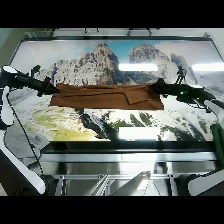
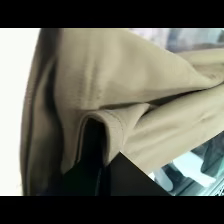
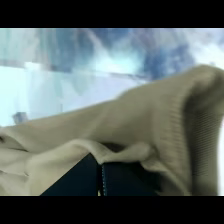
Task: Fold the shirts.
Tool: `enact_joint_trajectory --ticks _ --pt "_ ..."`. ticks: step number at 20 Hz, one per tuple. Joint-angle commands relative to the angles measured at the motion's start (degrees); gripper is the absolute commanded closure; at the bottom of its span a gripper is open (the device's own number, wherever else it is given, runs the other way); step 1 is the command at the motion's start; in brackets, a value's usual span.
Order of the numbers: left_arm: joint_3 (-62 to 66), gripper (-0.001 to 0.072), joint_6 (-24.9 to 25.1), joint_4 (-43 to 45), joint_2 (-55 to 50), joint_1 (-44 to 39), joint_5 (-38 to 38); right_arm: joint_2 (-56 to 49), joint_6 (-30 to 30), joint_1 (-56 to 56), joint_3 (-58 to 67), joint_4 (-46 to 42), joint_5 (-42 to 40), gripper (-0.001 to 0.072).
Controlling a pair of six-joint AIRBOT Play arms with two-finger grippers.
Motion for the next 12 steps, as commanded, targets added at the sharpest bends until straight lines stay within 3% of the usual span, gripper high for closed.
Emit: enact_joint_trajectory --ticks 1,2,3,4,5,7,8,10,12 --pt "1.9 0.0691 -0.8 -1.8 -0.5 0.9 -0.4 -1.1 -0.2 -0.2 0.3 -1.0 1.1 0.0683" --pt "3.1 0.0691 -0.8 -3.6 -0.5 0.8 -1.2 -1.0 -0.8 -0.4 0.4 -1.0 2.9 0.0606" --pt "3.8 0.069 -0.8 -5.9 -0.5 0.8 -2.3 -0.7 -1.1 -1.2 0.6 -1.6 5.5 0.048" --pt "3.7 0.0686 -0.8 -8.5 -0.1 0.8 -3.0 -0.4 -1.1 -2.4 1.4 -3.8 8.7 0.0441" --pt "2.6 0.0465 -0.8 -11.2 0.8 0.8 -3.1 0.2 -0.9 -4.0 2.5 -7.6 11.8 0.0432" --pt "1.2 -0.0012 -0.8 -13.1 2.5 1.5 -2.1 2.1 4.5 -7.8 4.9 -16.7 15.2 0.015" --pt "1.6 0.0006 -0.8 -14.0 3.0 2.0 -2.3 3.0 7.6 -9.4 5.7 -21.1 15.5 0.0091" --pt "3.6 0.0007 -1.0 -14.0 3.8 3.2 -3.1 3.6 12.9 -11.9 6.3 -27.9 15.7 0.0088" --pt "3.8 0.0008 -1.0 -13.9 5.7 4.2 -2.8 1.9 16.0 -11.7 6.2 -29.5 17.7 0.0067"
